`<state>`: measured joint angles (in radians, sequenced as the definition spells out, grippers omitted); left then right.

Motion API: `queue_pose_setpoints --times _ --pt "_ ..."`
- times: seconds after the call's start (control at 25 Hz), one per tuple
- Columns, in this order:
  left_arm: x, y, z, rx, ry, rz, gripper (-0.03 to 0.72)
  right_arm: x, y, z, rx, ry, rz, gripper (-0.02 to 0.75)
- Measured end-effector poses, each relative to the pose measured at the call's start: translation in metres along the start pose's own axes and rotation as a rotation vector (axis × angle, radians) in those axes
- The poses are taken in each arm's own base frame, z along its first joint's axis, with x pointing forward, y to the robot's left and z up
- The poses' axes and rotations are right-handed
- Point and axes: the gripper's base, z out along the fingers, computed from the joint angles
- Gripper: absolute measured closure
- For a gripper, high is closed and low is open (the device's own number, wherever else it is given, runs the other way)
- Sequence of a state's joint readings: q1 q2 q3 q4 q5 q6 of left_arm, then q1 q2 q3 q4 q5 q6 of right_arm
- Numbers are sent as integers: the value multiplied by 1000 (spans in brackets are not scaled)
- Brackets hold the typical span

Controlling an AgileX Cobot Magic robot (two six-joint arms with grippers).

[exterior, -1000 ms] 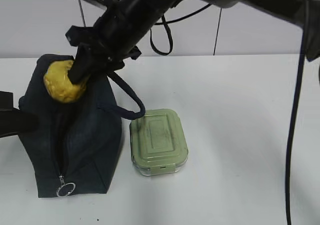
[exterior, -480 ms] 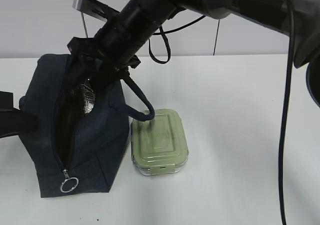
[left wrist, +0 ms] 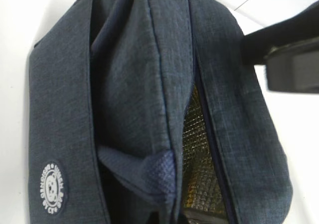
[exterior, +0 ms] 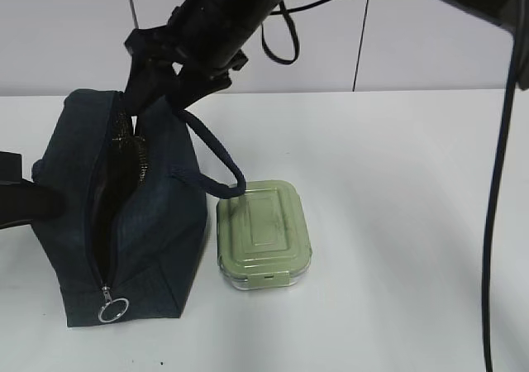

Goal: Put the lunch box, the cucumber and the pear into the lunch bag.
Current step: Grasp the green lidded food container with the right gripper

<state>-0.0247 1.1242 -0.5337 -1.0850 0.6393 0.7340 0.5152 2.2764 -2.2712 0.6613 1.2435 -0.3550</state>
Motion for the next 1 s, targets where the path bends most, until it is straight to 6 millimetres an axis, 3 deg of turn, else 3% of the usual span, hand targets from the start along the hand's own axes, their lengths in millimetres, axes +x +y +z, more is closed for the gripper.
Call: queue_pose_setpoints --times 0.16,0.52,0.68,0.84,1.0 --pt "0 0 0 0 0 0 704 -2 -9 -37 145 -26 -20 215" --pt "0 0 0 0 0 0 704 3 -24 -141 623 -80 -21 228" --pt "0 0 0 0 0 0 704 12 -33 -180 697 -125 38 241" --pt "0 0 0 0 0 0 704 33 -66 -203 703 -125 161 246" --pt "0 0 0 0 1 1 704 60 -102 -208 583 -117 295 246"
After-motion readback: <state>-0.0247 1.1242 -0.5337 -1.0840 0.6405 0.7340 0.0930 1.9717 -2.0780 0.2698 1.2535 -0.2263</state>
